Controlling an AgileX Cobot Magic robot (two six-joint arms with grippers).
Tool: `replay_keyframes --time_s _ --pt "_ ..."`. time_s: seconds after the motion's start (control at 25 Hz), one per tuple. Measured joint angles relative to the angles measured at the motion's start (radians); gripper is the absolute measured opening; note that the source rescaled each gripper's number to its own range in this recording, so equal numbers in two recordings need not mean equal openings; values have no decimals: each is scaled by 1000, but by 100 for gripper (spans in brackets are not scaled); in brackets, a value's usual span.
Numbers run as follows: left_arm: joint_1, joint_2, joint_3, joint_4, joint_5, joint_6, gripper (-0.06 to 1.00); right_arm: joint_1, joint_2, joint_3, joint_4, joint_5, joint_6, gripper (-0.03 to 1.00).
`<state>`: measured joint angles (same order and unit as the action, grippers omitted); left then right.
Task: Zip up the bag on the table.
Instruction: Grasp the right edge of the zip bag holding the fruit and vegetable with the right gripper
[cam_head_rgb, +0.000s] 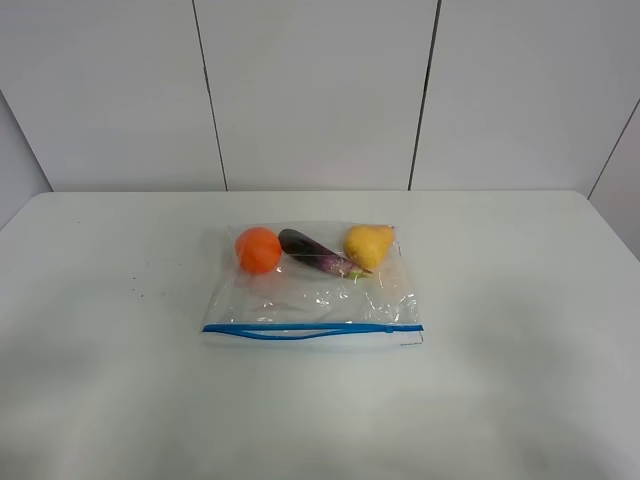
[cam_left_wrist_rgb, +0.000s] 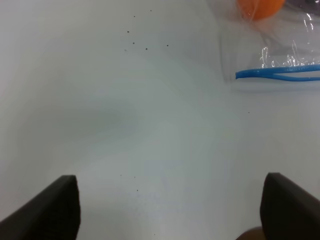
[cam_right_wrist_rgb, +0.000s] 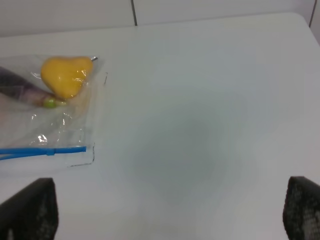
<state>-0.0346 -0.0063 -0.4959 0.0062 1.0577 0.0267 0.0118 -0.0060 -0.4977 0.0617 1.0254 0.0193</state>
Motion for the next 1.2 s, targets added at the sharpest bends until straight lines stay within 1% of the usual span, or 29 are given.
replay_keyframes --time_s 0.36,0.52,0.64,0.8,1.0,1.08,1.2 --pt "0 0 0 0 0 0 96 0 2 0 0 0 0 100" --pt "0 0 0 0 0 0 96 0 75 -6 -1 0 0 100" --pt "0 0 0 0 0 0 96 0 226 -69 7 0 0 100" --pt "0 0 0 0 0 0 96 0 515 -214 29 6 0 100" --pt "0 0 0 0 0 0 96 0 887 -375 123 36 0 100" --pt "0 0 0 0 0 0 96 0 1012 -417 155 25 -5 100" --pt "0 0 0 0 0 0 96 0 1188 -441 196 -30 -53 100"
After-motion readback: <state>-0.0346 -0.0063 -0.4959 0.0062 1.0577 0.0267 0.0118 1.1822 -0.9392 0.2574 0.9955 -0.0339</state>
